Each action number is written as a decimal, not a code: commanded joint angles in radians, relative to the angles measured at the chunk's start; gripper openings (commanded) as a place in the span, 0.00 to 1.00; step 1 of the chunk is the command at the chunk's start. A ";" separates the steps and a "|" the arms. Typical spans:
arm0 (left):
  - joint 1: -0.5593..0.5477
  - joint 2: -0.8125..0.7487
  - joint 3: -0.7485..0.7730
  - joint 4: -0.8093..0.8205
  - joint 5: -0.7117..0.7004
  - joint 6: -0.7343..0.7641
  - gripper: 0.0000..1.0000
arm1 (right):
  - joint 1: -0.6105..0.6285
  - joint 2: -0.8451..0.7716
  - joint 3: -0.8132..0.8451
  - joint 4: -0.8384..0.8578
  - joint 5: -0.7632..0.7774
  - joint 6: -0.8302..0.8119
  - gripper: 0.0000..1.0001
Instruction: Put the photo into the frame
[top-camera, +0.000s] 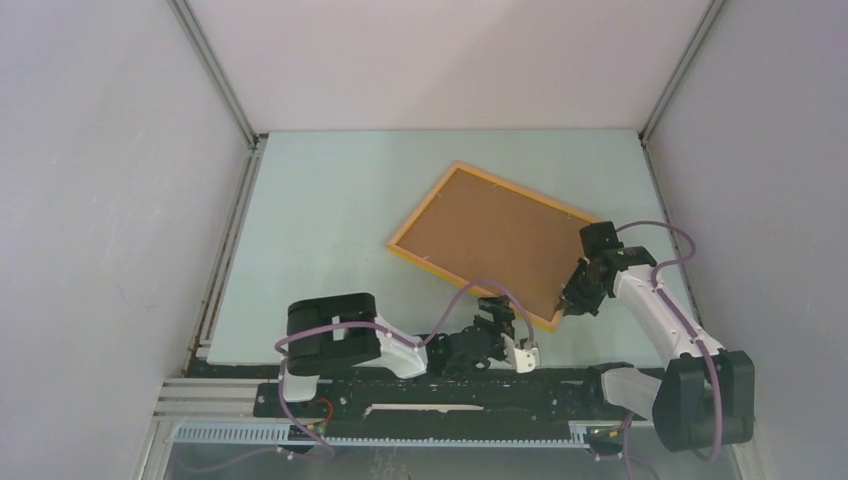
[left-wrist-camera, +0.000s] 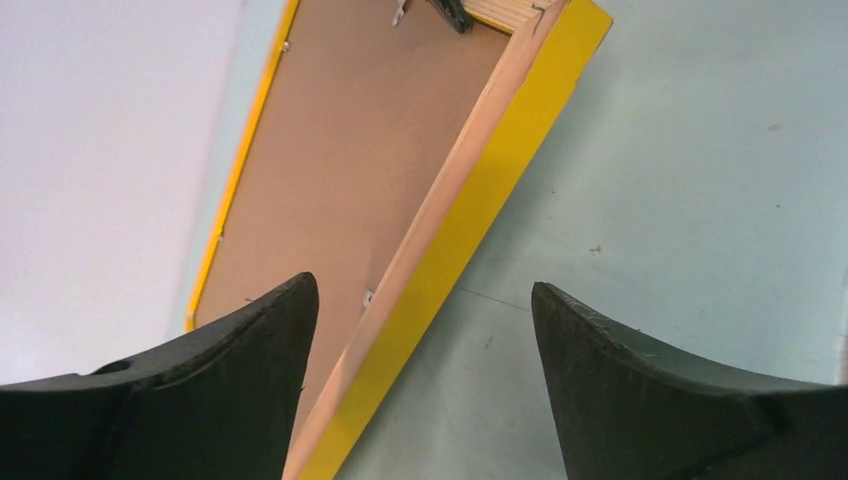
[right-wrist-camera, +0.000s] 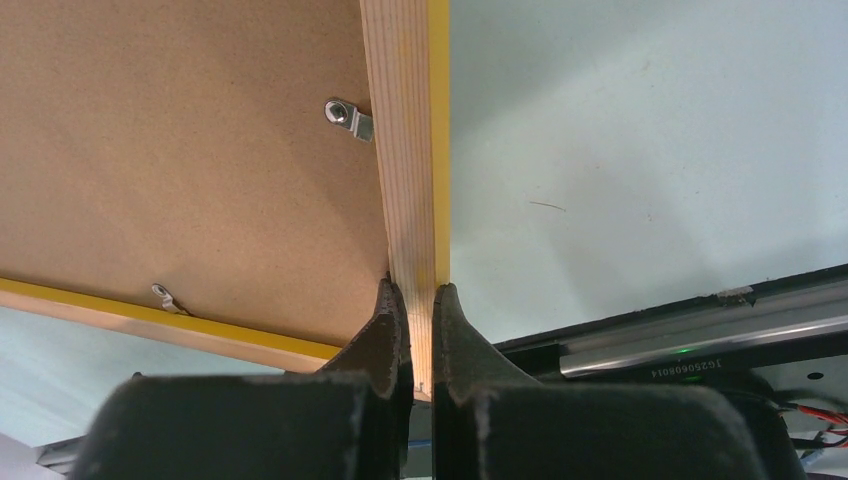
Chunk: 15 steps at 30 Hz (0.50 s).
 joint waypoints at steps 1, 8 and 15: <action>-0.002 0.035 0.065 0.145 -0.073 0.112 0.83 | -0.020 -0.022 0.058 -0.020 -0.043 -0.003 0.00; -0.004 0.102 0.122 0.176 -0.097 0.171 0.83 | -0.043 -0.027 0.061 -0.027 -0.067 -0.007 0.00; 0.007 0.135 0.166 0.133 -0.061 0.191 0.78 | -0.051 -0.023 0.061 -0.026 -0.097 -0.002 0.00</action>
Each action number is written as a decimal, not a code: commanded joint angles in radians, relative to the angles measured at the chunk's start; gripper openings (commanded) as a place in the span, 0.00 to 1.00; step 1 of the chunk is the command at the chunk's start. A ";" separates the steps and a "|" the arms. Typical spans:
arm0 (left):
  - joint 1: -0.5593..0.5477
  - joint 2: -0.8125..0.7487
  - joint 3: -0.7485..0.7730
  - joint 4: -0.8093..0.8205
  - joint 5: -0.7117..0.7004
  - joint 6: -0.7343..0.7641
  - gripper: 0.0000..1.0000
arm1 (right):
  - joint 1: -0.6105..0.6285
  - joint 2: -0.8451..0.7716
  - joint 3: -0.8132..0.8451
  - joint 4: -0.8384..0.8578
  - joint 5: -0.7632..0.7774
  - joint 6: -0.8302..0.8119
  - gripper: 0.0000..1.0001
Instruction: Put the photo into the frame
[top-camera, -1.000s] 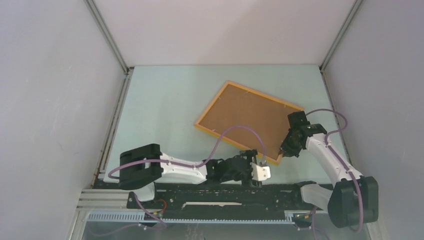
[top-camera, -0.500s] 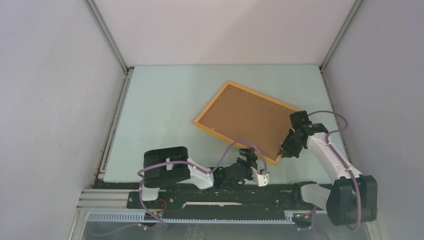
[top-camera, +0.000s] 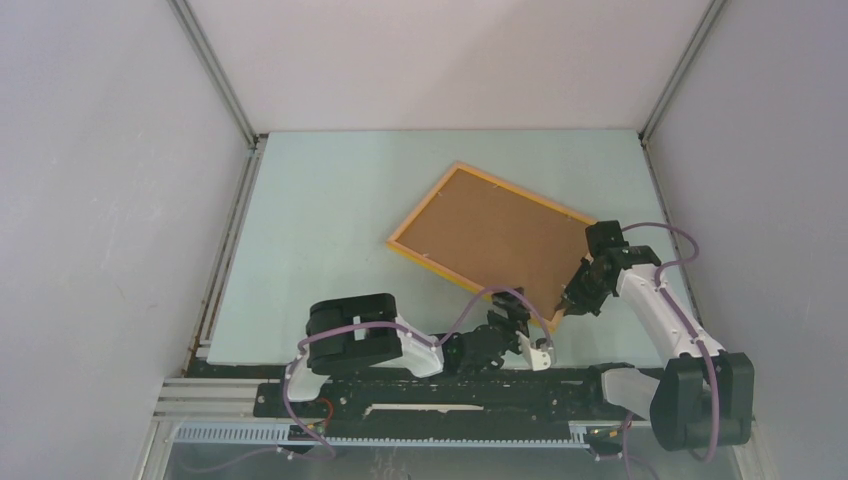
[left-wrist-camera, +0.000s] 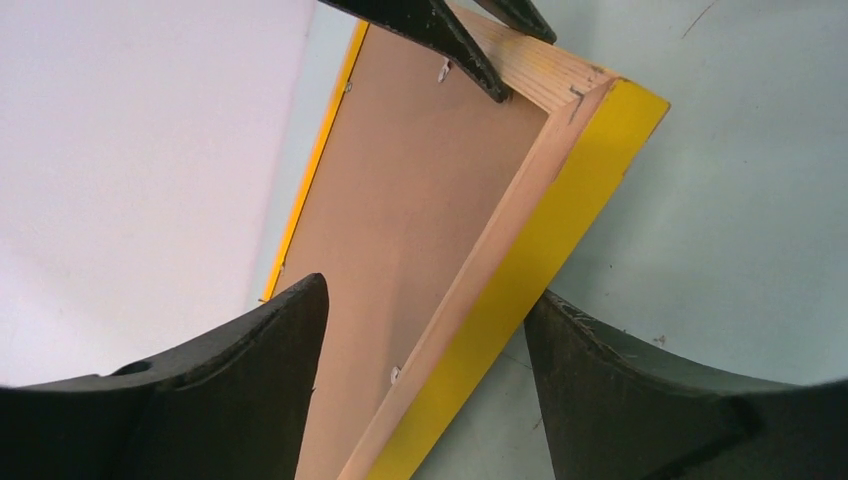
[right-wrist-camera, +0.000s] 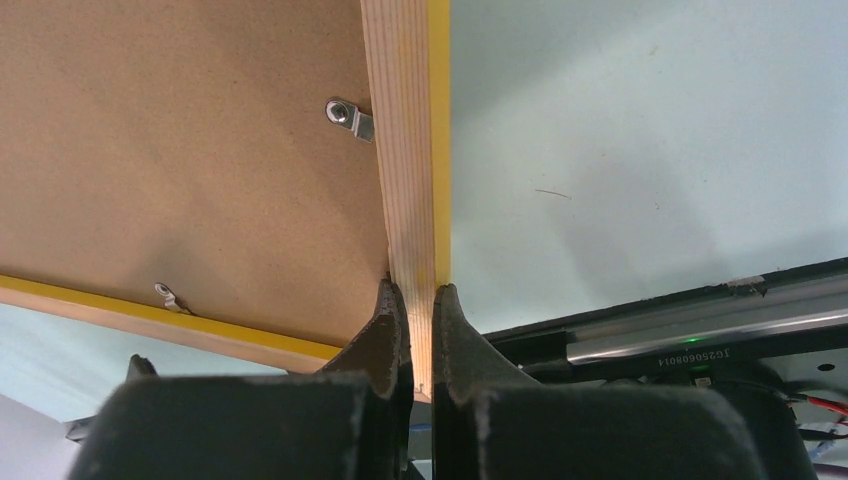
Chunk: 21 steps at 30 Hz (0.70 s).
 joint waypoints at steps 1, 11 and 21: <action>0.012 0.010 0.057 0.035 0.003 0.044 0.75 | -0.009 -0.022 0.050 -0.004 -0.045 0.015 0.00; 0.014 -0.011 0.034 0.122 -0.042 0.102 0.26 | -0.009 -0.042 0.084 0.005 -0.082 -0.049 0.00; 0.016 -0.152 -0.007 0.095 -0.084 0.103 0.00 | -0.042 -0.229 0.110 0.064 -0.219 -0.211 0.55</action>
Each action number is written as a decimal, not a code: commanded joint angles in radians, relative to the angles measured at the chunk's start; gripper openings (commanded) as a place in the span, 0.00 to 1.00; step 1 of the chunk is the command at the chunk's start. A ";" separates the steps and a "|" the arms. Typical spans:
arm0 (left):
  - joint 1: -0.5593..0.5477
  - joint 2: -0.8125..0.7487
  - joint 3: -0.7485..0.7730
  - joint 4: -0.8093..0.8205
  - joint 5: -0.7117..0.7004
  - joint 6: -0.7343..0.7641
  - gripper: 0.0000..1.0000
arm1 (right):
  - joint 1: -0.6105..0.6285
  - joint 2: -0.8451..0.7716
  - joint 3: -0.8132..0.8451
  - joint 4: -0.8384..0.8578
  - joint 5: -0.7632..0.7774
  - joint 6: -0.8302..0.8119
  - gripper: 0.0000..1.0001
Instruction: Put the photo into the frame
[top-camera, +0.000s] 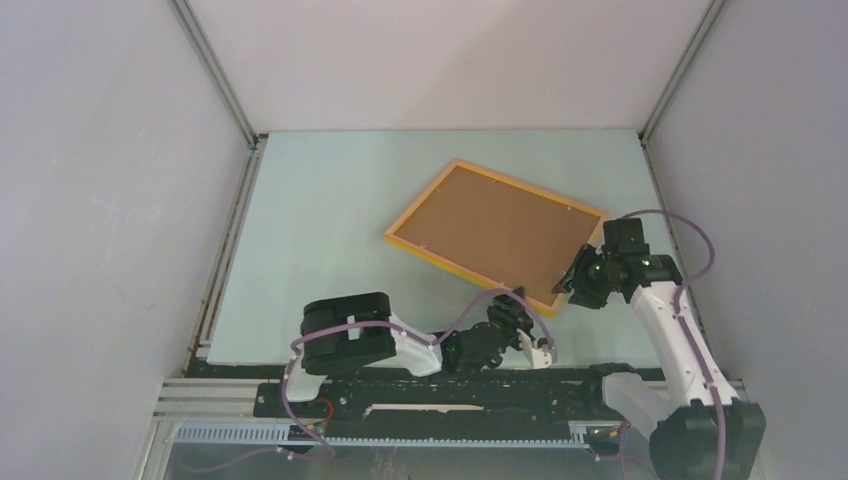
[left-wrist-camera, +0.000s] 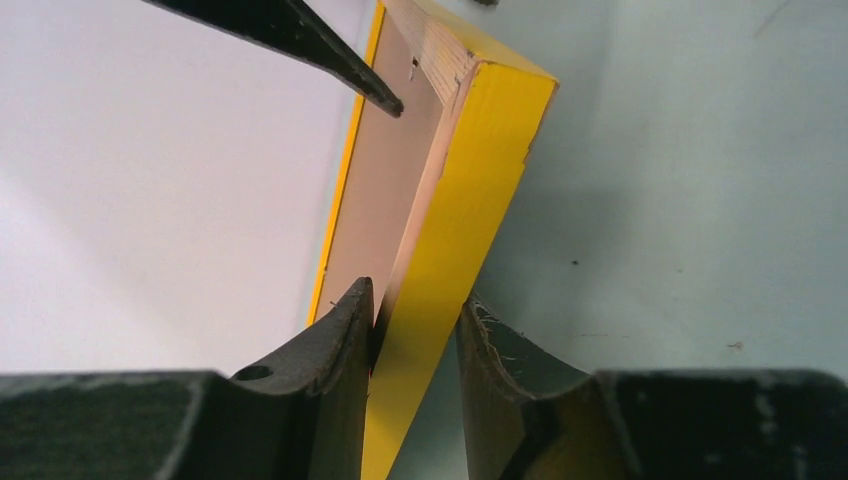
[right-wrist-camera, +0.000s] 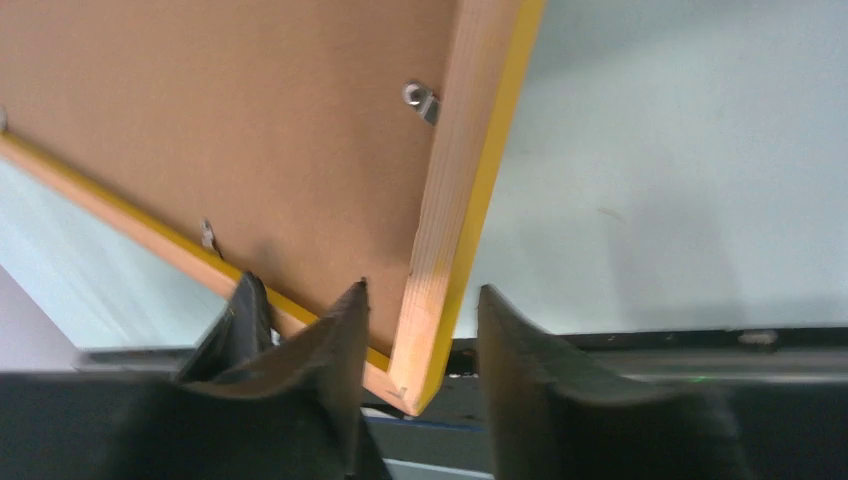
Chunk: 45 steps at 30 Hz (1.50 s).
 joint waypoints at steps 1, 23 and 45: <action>0.009 -0.165 -0.014 0.033 -0.068 -0.017 0.00 | -0.007 -0.111 0.075 0.061 -0.109 -0.094 0.68; 0.111 -0.653 0.379 -0.901 -0.152 -0.692 0.00 | 0.007 -0.220 0.719 -0.237 -0.016 -0.140 0.95; 0.566 -0.961 0.226 -0.783 0.381 -1.504 0.00 | 0.009 -0.224 0.586 -0.191 -0.128 -0.096 0.93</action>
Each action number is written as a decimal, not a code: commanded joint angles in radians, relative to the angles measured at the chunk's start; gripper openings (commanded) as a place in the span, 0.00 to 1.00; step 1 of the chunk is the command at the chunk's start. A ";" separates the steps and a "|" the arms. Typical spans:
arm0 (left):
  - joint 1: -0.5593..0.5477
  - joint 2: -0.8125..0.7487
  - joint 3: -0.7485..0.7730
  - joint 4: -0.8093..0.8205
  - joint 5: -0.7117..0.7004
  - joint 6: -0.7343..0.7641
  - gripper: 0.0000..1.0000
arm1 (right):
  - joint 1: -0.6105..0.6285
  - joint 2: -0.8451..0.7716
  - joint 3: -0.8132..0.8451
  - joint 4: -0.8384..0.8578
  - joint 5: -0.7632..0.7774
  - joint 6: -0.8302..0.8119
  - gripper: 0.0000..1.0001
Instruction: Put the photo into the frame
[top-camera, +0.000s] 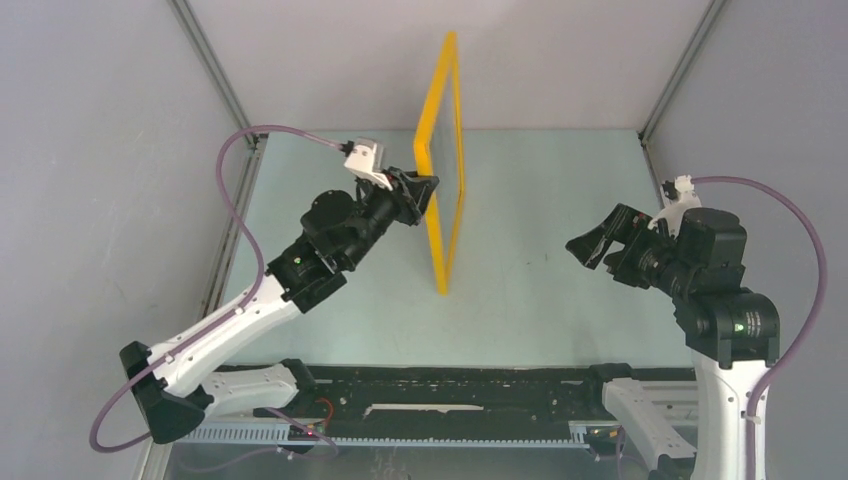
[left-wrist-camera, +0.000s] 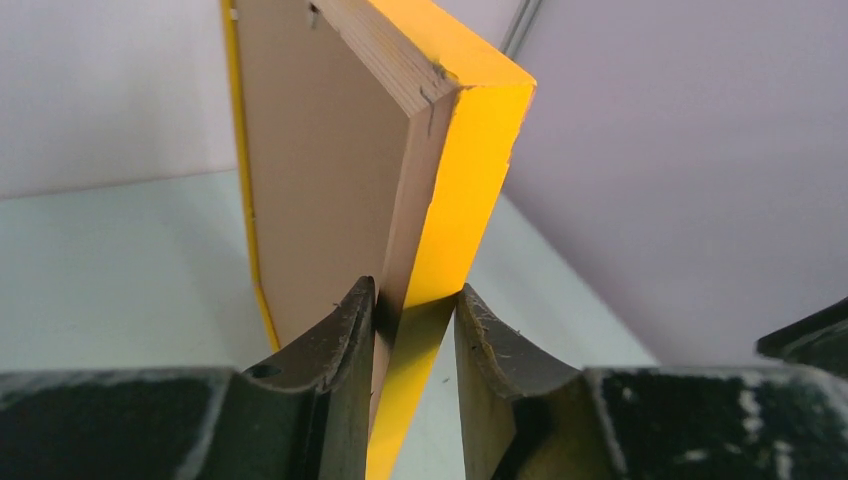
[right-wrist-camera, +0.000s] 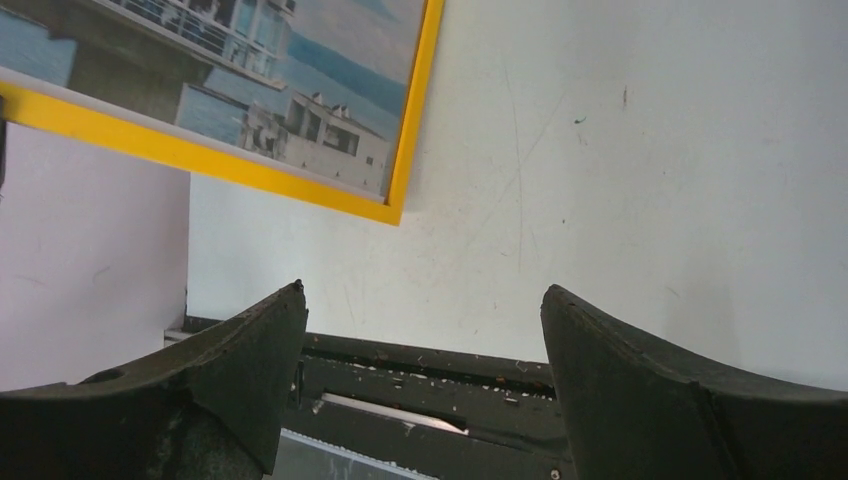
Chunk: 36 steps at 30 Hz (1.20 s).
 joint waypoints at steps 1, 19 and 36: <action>0.089 -0.039 -0.046 0.200 0.193 -0.282 0.00 | 0.003 0.004 -0.021 0.042 -0.022 0.013 0.93; 0.292 -0.343 -0.441 0.252 -0.042 -0.584 0.00 | 0.111 0.084 -0.380 0.299 -0.051 0.067 0.96; 0.508 -0.468 -0.804 0.352 -0.051 -0.780 0.00 | 0.084 0.371 -0.707 0.916 -0.251 0.396 0.98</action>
